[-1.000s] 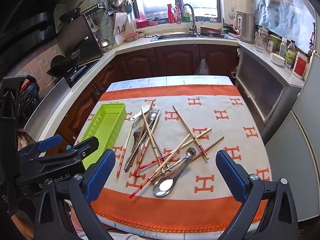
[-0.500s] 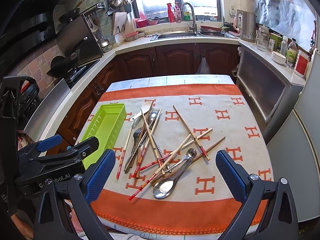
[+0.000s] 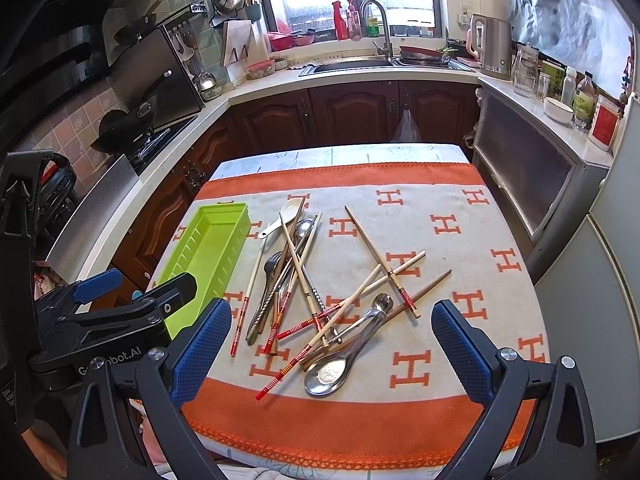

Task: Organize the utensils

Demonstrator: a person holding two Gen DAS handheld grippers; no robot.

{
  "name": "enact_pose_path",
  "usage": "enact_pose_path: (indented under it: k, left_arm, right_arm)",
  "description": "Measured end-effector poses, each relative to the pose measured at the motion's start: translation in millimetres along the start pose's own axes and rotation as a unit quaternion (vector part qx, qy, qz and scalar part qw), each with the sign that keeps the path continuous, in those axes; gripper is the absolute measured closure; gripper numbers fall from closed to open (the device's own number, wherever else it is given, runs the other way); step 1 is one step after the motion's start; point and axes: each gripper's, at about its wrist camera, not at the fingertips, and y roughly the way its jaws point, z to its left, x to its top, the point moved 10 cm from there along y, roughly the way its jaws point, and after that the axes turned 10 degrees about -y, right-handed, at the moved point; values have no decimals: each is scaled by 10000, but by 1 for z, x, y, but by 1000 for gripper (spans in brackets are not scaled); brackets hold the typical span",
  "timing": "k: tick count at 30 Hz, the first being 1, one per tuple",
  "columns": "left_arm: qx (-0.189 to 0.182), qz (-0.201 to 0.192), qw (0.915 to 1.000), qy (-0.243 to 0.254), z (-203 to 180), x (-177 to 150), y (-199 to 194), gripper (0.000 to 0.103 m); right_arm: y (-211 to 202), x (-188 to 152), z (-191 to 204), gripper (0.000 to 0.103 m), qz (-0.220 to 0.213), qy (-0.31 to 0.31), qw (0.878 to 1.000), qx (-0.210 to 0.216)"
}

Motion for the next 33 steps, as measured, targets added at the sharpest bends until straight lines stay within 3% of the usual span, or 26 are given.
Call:
enact_pose_path:
  k: [26, 33]
  left_arm:
    - [49, 132, 9999, 12, 1, -6, 5, 1]
    - [38, 223, 9997, 22, -1, -8, 10, 1]
  right_arm:
    - [4, 0, -1, 1, 33, 25, 10000, 20]
    - [6, -5, 8, 9, 9, -33, 9999, 112]
